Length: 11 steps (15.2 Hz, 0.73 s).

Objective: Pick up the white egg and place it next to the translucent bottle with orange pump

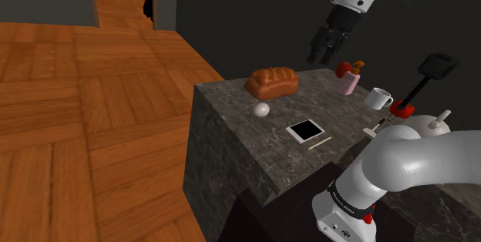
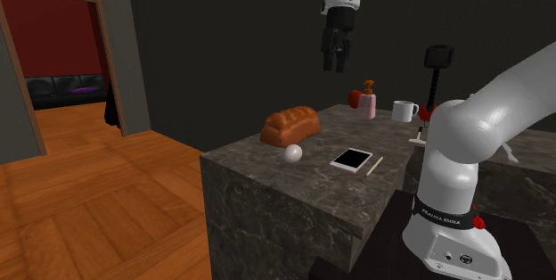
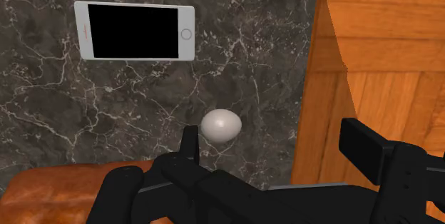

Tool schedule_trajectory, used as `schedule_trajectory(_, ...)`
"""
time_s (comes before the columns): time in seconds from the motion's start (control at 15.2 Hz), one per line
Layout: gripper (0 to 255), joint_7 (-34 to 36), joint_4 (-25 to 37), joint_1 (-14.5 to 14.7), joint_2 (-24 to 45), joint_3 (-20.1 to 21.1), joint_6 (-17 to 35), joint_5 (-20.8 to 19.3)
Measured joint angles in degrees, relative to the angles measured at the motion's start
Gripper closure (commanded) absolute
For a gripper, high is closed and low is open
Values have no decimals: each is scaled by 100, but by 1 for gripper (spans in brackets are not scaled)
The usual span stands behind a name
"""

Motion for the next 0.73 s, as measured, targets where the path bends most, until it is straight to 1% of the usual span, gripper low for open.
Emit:
schedule_trajectory(0.07, 0, 0, 0, 0, 0, 0, 0, 0)
schedule_trajectory(0.2, 0, 276, -260, -85, -44, 129, 285, 32)
schedule_trajectory(0.4, 0, 927, -829, -272, -92, 434, 967, 106)
schedule_trajectory(0.73, 0, 2179, -1604, -583, 185, 1070, 2291, 251)
